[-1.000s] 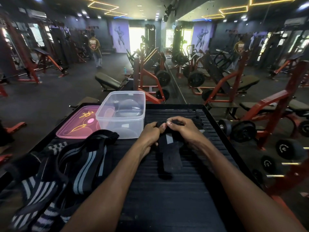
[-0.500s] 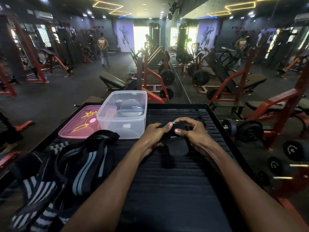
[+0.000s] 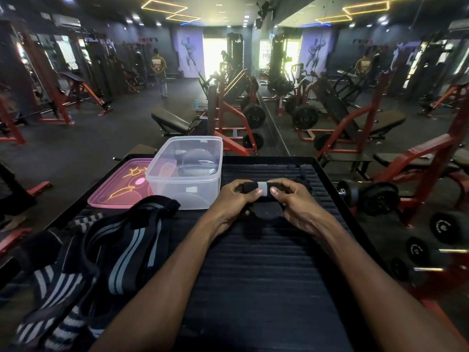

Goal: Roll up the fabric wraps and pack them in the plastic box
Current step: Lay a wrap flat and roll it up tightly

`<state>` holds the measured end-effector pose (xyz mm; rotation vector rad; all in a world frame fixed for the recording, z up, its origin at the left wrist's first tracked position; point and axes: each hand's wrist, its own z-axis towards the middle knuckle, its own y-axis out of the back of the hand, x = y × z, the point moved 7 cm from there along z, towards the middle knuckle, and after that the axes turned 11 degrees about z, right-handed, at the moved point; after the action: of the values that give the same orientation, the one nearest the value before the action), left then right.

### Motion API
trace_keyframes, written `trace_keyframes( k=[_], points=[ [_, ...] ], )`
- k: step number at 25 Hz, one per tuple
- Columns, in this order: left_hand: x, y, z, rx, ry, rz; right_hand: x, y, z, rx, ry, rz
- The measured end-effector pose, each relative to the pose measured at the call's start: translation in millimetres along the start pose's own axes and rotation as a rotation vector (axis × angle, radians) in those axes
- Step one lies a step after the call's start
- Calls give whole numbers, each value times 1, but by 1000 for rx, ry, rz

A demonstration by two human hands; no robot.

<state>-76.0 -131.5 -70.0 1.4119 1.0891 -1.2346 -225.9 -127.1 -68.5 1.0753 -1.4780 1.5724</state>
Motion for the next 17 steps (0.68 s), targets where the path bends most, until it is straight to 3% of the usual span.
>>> trace_keyframes(
  k=[3, 6, 10, 14, 17],
  points=[
    [4, -2, 1, -24, 41, -4, 3, -3, -1, 27, 39, -62],
    [-3, 3, 2, -90, -77, 68, 2, -6, -2, 32, -1, -12],
    [-11, 1, -1, -63, -212, 212, -8, -5, -3, 15, -139, 9],
    [2, -5, 0, -3, -19, 159, -3, -1, 0, 17, -23, -14],
    [6, -3, 3, -40, 15, 134, 0, -5, -2, 33, 25, -70]
  ],
)
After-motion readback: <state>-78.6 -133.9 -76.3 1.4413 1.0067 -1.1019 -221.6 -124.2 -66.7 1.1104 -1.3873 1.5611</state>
